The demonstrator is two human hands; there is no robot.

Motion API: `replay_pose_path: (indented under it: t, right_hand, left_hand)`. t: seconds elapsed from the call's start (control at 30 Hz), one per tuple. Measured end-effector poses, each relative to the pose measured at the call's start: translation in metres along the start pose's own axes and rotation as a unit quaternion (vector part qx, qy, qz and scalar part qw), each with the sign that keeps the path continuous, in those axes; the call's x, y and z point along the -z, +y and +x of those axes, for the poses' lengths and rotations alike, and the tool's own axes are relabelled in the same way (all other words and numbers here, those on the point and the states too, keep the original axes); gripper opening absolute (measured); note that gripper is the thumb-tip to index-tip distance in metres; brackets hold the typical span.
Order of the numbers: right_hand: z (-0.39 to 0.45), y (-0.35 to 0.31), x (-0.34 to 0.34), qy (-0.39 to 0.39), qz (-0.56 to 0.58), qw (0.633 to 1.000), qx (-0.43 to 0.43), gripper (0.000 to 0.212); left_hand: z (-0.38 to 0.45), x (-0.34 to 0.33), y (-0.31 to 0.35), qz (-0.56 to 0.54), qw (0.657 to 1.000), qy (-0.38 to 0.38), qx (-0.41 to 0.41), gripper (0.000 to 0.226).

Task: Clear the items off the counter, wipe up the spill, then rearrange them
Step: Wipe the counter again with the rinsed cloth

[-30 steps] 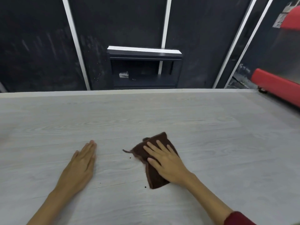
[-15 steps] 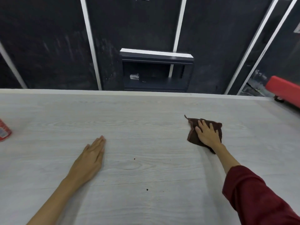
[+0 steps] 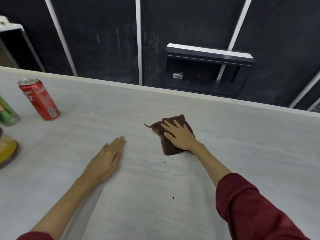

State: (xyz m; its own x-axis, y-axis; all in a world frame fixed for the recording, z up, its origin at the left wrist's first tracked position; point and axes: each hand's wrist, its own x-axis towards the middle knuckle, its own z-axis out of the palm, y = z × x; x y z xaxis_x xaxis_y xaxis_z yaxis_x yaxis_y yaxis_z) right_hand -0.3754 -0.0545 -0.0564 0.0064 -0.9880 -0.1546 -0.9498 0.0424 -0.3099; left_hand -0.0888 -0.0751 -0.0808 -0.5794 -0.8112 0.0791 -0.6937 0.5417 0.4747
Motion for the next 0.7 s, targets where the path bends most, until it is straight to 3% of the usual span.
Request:
replay_pose_path:
  t: [0.1, 0.17, 0.4, 0.5, 0.6, 0.7]
  right_hand:
    - [-0.037, -0.014, -0.012, -0.012, -0.013, 0.998, 0.058, 0.047]
    - [-0.066, -0.002, -0.013, -0.011, -0.013, 0.998, 0.052, 0.047]
    - [-0.176, 0.061, -0.01, 0.042, 0.064, 0.99, -0.121, 0.036]
    - [-0.198, 0.038, -0.019, 0.057, 0.088, 0.982, -0.155, 0.062]
    - [-0.191, -0.01, -0.043, 0.071, 0.059, 0.981, -0.17, 0.047]
    - [-0.146, -0.059, -0.056, 0.097, 0.016, 0.974, -0.207, 0.053]
  left_hand:
    - [-0.009, 0.001, 0.001, 0.0, 1.0, 0.006, 0.006, 0.046]
    - [-0.015, 0.003, 0.0, -0.004, 1.0, 0.005, 0.005, 0.046]
    - [-0.041, 0.011, -0.01, -0.015, 1.0, -0.016, -0.013, 0.046]
    - [-0.054, 0.018, -0.02, -0.014, 0.999, -0.025, -0.027, 0.046]
    - [-0.065, 0.026, -0.034, -0.013, 0.999, -0.027, -0.035, 0.046]
    - [-0.075, 0.039, -0.052, -0.012, 0.999, -0.034, -0.036, 0.046]
